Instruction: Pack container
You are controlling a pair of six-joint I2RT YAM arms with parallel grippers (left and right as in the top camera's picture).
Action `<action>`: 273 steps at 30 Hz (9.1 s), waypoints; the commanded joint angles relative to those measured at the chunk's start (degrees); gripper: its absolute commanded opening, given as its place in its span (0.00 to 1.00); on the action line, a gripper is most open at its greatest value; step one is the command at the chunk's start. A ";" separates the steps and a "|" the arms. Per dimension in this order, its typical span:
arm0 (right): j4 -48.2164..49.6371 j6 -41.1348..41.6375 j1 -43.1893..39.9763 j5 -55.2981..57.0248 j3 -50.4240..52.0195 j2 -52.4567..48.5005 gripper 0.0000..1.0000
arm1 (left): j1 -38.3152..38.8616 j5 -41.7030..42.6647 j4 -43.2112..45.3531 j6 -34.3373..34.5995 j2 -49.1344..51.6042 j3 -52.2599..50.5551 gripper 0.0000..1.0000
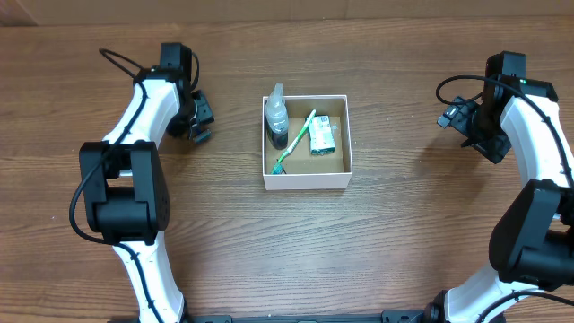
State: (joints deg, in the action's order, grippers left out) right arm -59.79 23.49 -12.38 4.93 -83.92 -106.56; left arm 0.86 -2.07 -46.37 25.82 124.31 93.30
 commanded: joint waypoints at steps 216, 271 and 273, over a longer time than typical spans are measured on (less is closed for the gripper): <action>0.17 -0.35 -0.13 0.59 -0.09 0.09 1.00 | 30.97 8.79 -14.21 -63.32 -15.85 -2.08 0.49; 0.17 -0.35 -0.13 0.59 -0.09 0.09 1.00 | 23.45 9.11 -8.48 -20.06 -84.54 -36.87 1.00; 0.17 -0.35 -0.13 0.59 -0.09 0.09 1.00 | 18.45 10.84 -1.60 -21.90 -87.34 -40.87 1.00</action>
State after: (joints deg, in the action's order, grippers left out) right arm -59.77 23.49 -12.38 4.93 -83.90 -106.56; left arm 25.19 8.99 -53.71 8.75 40.69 57.04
